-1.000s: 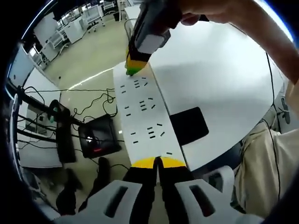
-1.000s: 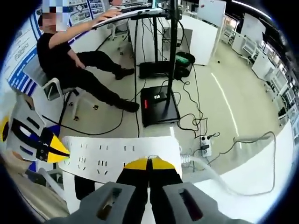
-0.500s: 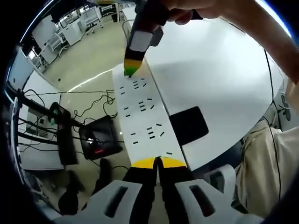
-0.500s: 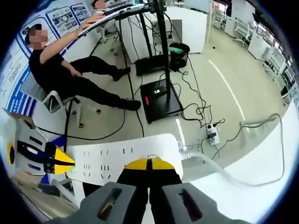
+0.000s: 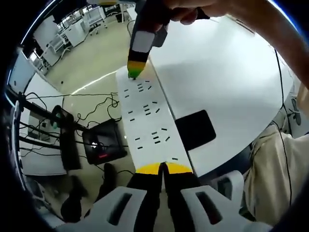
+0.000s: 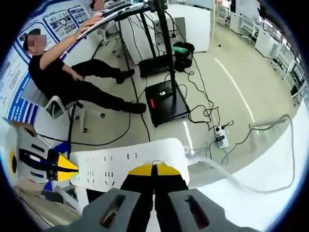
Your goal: Pick up the power strip scattered on the table, fix it on the side mounting bracket of the table, and press the switch
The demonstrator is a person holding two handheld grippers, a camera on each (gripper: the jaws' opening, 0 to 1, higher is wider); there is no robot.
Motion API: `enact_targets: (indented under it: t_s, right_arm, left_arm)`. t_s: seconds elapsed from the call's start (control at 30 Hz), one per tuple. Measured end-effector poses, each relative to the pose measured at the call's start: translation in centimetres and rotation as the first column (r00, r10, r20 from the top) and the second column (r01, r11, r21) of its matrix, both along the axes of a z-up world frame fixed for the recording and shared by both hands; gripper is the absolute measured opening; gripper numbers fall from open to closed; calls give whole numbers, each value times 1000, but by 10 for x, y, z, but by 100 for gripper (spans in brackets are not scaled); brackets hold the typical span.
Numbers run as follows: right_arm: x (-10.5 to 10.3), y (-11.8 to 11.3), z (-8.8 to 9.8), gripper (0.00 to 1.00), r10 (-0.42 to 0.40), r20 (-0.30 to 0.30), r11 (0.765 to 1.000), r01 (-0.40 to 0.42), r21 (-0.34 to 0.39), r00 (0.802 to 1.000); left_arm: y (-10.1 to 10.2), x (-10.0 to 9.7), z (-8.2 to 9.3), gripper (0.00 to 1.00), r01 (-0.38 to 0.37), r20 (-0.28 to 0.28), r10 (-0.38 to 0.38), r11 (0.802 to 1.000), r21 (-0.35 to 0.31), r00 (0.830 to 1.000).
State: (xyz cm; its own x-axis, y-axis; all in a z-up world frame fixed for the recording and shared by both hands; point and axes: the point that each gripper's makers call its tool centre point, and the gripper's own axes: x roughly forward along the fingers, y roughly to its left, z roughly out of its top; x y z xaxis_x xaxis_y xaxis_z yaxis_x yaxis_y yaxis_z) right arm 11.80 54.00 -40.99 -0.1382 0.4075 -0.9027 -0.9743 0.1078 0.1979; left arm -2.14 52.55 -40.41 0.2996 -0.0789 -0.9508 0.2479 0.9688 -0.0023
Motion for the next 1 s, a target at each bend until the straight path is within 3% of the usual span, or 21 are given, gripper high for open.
enact_targets:
  t_s: [0.07, 0.1, 0.13, 0.2, 0.3, 0.57, 0.83, 1.0]
  right_arm:
    - [0, 0, 1, 0, -21, -24, 1000, 21, 6, 999]
    - [-1, 5, 4, 0, -16, -41, 999, 18, 46, 999]
    - [-2, 0, 3, 0, -32, -50, 999, 33, 12, 998]
    - [-5, 4, 1, 0, -25, -76, 999, 27, 33, 997]
    - [-5, 5, 4, 0, 4, -33, 998, -2, 61, 999]
    - [-4, -4, 32, 0, -5, 1, 987, 5, 161, 1000]
    - [0, -21, 61, 0, 0, 59, 961, -16, 275, 998]
    - [9, -27, 72, 4, -10, 79, 952, -15, 305, 997]
  left_arm:
    - [0, 0, 0, 7, -3, 1, 3, 1000, 0, 1000]
    - [0, 0, 0, 7, -7, 3, 7, 1000, -3, 1000]
    - [1, 0, 0, 7, -11, 6, 11, 1000, -7, 1000]
    - [0, 0, 0, 7, -13, 8, 13, 1000, -10, 1000]
    - [0, 0, 0, 7, -10, 2, 10, 1000, -1, 1000]
    - [-1, -1, 0, 7, -16, 10, 16, 1000, 4, 1000]
    - [-1, 0, 1, 7, -30, 28, 30, 1000, 2, 999]
    - [-4, -2, 2, 7, -32, 26, 31, 999, 8, 999]
